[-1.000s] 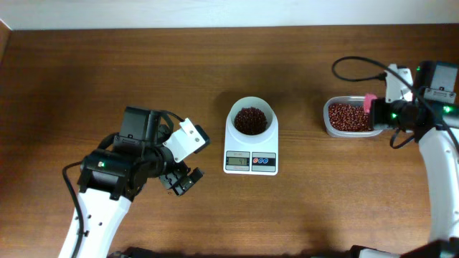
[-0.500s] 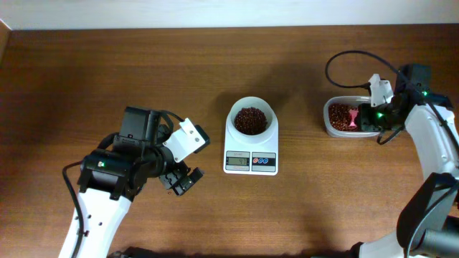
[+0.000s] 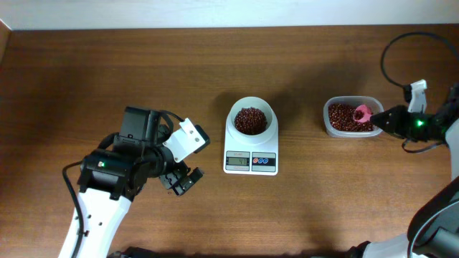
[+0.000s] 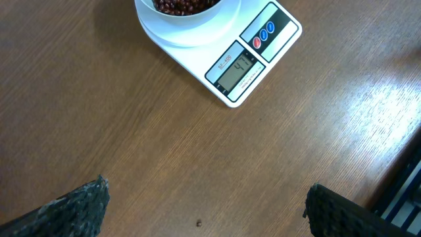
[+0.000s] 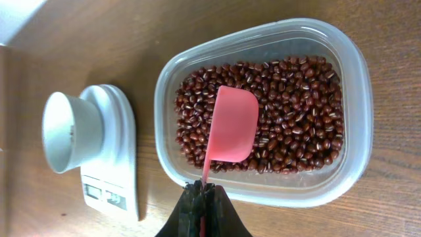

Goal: Scoop and weigh 50g on scale
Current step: 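Return the scoop to the bean tub and scoop beans, then carry the scoop over the bowl and pour beans in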

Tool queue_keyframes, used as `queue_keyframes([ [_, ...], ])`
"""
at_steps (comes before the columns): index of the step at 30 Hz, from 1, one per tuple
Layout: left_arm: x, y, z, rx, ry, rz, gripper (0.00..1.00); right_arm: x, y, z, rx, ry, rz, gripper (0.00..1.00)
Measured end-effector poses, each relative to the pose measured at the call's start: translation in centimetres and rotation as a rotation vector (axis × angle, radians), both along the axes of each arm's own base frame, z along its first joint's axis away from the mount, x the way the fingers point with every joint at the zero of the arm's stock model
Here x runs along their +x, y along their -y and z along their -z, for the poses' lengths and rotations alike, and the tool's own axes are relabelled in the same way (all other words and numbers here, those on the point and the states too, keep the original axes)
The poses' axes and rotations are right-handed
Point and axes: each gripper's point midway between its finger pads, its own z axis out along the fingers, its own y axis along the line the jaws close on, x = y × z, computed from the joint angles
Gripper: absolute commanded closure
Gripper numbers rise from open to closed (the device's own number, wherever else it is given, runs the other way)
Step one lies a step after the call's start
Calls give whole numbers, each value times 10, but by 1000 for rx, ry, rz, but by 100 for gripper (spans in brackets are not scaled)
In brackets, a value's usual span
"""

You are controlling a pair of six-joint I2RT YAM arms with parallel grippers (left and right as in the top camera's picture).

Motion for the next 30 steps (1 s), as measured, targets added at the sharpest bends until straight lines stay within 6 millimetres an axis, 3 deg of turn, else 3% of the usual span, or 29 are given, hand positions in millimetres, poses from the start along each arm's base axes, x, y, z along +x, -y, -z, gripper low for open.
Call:
queue_keyframes([
  [3, 0, 0, 0, 0, 0, 0, 1, -2, -2, -8, 68, 20, 7, 96],
  [12, 0, 0, 0, 0, 0, 0, 1, 6, -42, -47, 317, 153, -82, 96],
  [16, 0, 0, 0, 0, 0, 0, 1, 10, -101, -52, 344, 157, -246, 96],
  [21, 0, 0, 0, 0, 0, 0, 1, 6, -191, -57, 341, 200, -506, 96],
  [23, 0, 0, 0, 0, 0, 0, 1, 3, -210, -57, 334, 211, -561, 96],
  [30, 0, 0, 0, 0, 0, 0, 1, -6, -272, -25, 64, 209, -728, 96],
])
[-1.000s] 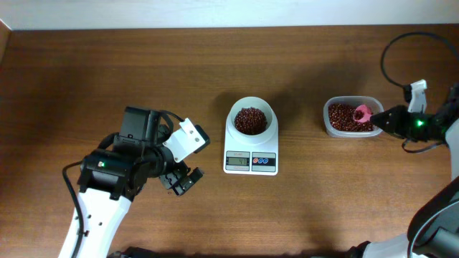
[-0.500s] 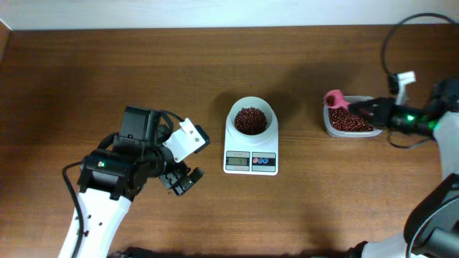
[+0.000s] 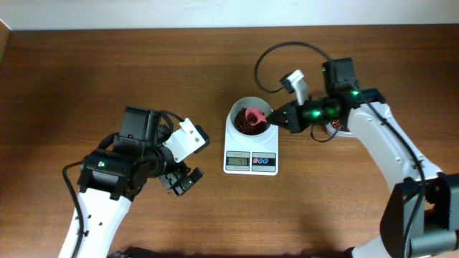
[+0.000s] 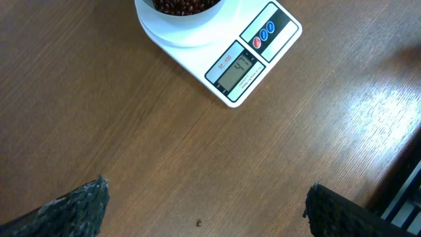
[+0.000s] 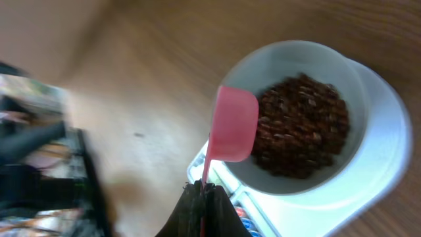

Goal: Scoop and weigh 50g on scale
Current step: 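Carry the scoop over the bowl and pour beans in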

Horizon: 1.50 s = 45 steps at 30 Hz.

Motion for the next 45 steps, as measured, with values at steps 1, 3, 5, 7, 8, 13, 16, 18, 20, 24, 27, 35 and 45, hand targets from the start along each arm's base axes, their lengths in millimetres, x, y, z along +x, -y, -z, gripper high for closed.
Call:
queue_keyframes([
  [1, 0, 0, 0, 0, 0, 0, 1, 0, -4, 6, -60, 18, -3, 96],
  [3, 0, 0, 0, 0, 0, 0, 1, 1, -12, 13, -166, 60, -10, 96],
  [5, 0, 0, 0, 0, 0, 0, 1, 4, -15, 16, -266, 112, -3, 96],
  [7, 0, 0, 0, 0, 0, 0, 1, 10, -14, 10, -362, 183, 20, 96],
  [8, 0, 0, 0, 0, 0, 0, 1, 13, -14, 8, -396, 209, 31, 96],
  [13, 0, 0, 0, 0, 0, 0, 1, 15, -15, 8, -499, 280, 23, 96],
  [16, 0, 0, 0, 0, 0, 0, 1, 16, -12, 9, -517, 290, 25, 96],
  [18, 0, 0, 0, 0, 0, 0, 1, 17, -11, 9, -521, 292, 25, 96],
  [20, 0, 0, 0, 0, 0, 0, 1, 17, -11, 9, -520, 292, 24, 96],
  [24, 0, 0, 0, 0, 0, 0, 1, 13, -15, 8, -496, 282, 10, 96],
  [27, 0, 0, 0, 0, 0, 0, 1, 10, -15, 10, -495, 268, 3, 96],
  [35, 0, 0, 0, 0, 0, 0, 1, 5, -14, 12, -487, 205, 45, 96],
  [45, 0, 0, 0, 0, 0, 0, 1, 20, 17, -6, -165, -133, 335, 96],
])
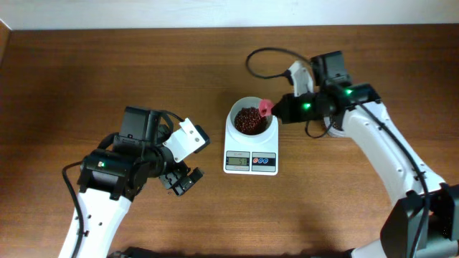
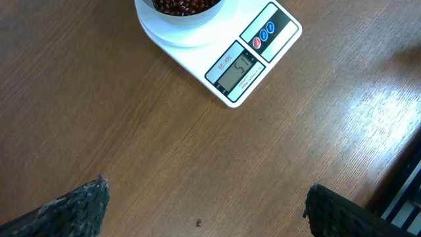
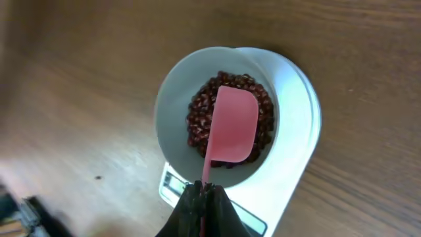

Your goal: Scoop and weigh 50g on scale

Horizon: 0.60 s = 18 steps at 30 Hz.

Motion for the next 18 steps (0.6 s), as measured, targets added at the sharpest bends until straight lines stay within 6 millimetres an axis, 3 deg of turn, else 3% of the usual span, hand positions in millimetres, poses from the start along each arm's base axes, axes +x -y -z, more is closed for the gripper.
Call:
queue_keyframes([
  [4, 0, 0, 0, 0, 0, 0, 1, -9, 27, -9, 123, -68, -10, 96],
  [8, 0, 0, 0, 0, 0, 0, 1, -22, 83, -6, 130, -134, 58, 96],
  [9, 0, 0, 0, 0, 1, 0, 1, -21, 111, -6, 95, -119, 114, 96],
  [11, 0, 0, 0, 0, 0, 0, 1, -17, 155, -7, -24, -63, 205, 96],
  [13, 0, 0, 0, 0, 0, 0, 1, -18, 183, -3, -188, -40, 258, 96],
  [15, 0, 0, 0, 0, 1, 0, 1, -21, 201, 7, -385, -51, 273, 96],
  [18, 0, 0, 0, 0, 0, 0, 1, -14, 212, 8, -699, -5, 263, 96],
])
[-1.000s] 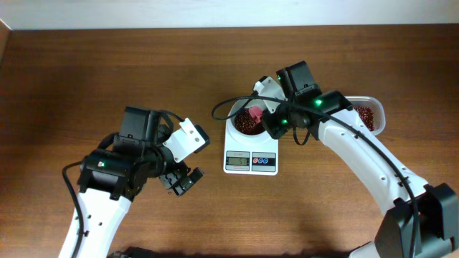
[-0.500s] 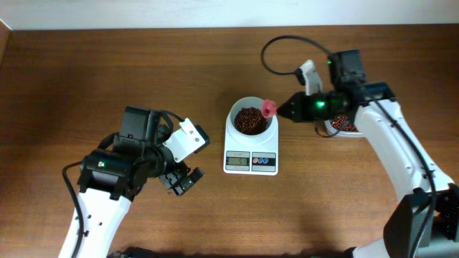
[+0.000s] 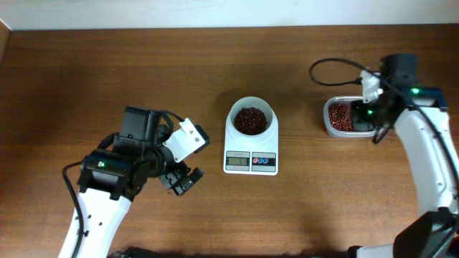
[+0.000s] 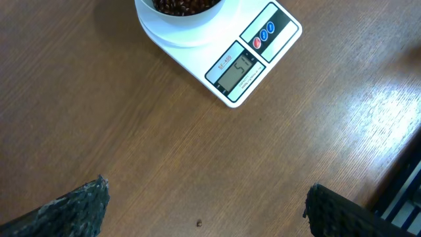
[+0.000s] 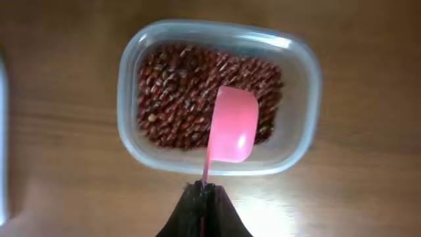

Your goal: Scoop and weigh 50g on scale

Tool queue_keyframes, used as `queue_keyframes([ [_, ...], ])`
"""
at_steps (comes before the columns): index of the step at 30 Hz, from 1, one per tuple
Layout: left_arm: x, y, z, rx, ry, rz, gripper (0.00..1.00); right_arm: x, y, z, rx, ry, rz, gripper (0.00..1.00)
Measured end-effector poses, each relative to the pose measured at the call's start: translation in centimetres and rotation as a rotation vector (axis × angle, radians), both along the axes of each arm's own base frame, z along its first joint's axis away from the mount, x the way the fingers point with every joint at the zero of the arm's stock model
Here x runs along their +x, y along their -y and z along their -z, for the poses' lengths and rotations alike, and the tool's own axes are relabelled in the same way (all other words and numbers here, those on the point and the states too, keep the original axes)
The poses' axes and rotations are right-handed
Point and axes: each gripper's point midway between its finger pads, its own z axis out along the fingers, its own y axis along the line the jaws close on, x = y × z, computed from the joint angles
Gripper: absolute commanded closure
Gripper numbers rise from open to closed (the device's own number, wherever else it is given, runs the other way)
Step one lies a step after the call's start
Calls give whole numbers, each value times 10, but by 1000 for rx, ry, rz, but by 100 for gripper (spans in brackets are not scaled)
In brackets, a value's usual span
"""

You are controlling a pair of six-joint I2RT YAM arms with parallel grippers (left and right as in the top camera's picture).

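A white scale [image 3: 251, 154] at the table's middle carries a white bowl [image 3: 250, 120] of red beans. In the left wrist view its display [image 4: 236, 67] seems to read 51. My right gripper [image 5: 203, 191] is shut on the thin handle of a pink scoop [image 5: 232, 126]. The scoop hangs over the clear plastic container of beans [image 5: 217, 99], which sits at the right [image 3: 349, 117]. The scoop's bowl looks empty. My left gripper [image 4: 204, 207] is open over bare wood, down-left of the scale, nothing between its fingers [image 4: 72, 207].
A small dark speck [image 4: 198, 223] lies on the wood between the left fingers. The right arm's black cable [image 3: 337, 64] loops above the container. The table's far edge meets a pale wall [image 3: 215, 13].
My right gripper, still holding the pink scoop, has moved from over the bowl on the scale to over the bean container at the right. The left arm has not moved.
The right gripper first held the scoop in the bean container. It then held it tilted at the bowl on the scale, and later level over the bowl. Now it is back over the container. The scale's reading rose meanwhile. The left gripper stayed open and still.
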Motion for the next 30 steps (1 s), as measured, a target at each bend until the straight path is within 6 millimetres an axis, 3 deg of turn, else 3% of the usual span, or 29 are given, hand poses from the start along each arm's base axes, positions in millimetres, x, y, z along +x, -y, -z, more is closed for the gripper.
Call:
queue_keyframes([
  [4, 0, 0, 0, 0, 0, 0, 1, 17, 8, -18, -286, 75, 1, 96],
  [6, 0, 0, 0, 0, 0, 0, 1, 20, 5, -20, -273, 92, -6, 96],
  [8, 0, 0, 0, 0, 0, 0, 1, 27, -22, -16, -137, 111, -113, 96],
  [10, 0, 0, 0, 0, 0, 0, 1, 31, -83, -21, 138, 165, -357, 96],
  [12, 0, 0, 0, 0, 0, 0, 1, 25, -121, -33, 322, 205, -510, 96],
  [18, 0, 0, 0, 0, 0, 0, 1, 4, -188, -47, 504, 224, -748, 96],
  [20, 0, 0, 0, 0, 0, 0, 1, 1, -209, -39, 508, 208, -816, 96],
  [22, 0, 0, 0, 0, 0, 0, 1, 4, -223, -15, 483, 158, -841, 96],
  [25, 0, 0, 0, 0, 0, 0, 1, 9, -233, 16, 415, 104, -862, 96],
  [30, 0, 0, 0, 0, 1, 0, 1, 14, -235, 38, 271, 78, -867, 96],
])
